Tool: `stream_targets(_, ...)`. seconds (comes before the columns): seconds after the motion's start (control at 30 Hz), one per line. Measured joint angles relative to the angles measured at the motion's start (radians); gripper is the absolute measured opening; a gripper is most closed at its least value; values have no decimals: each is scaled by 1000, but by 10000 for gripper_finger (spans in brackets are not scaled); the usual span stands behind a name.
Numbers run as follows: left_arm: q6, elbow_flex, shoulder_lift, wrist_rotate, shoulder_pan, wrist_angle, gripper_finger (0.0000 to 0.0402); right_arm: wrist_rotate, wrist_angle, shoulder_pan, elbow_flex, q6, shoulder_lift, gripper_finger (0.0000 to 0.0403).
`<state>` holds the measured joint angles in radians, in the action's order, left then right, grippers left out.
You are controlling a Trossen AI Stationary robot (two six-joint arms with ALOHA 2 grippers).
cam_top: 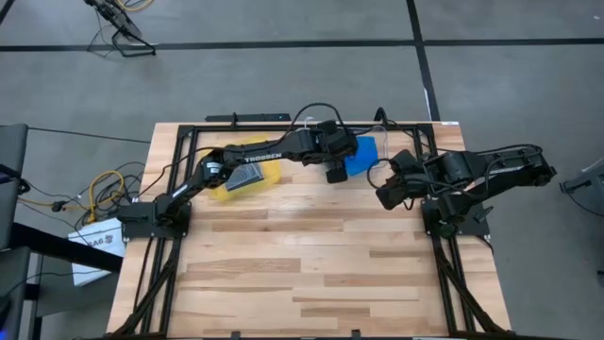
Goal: Pick & place jewel cases by type
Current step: Adjust the blue CD case in the transparent bin
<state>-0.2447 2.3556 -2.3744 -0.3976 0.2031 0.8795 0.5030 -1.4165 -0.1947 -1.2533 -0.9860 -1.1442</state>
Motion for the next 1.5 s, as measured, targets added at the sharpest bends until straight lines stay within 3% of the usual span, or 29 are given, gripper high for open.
stream_targets(0.13,137,-2,26,81,3,66,226,1,36,0,0,81,-9,133)
stream_targets(0.27,229,-1,76,244,19,80,226,22,109,-1,22,217,-22,134)
stream_targets(0.57,349,1,156,393,50,164,226,24,343,-1,236,579,-21,134)
stream_targets(0.83,368,-12,163,402,49,227,226,23,638,72,405,867,-21,128)
stream_targets(1.13,364,-52,163,400,50,277,226,12,800,256,425,1014,-49,127)
stream_targets(1.33,363,-52,163,393,52,285,226,-188,808,325,426,1117,-78,123)
stream_targets(1.5,363,-52,163,384,55,284,226,-190,834,326,425,1211,-114,123)
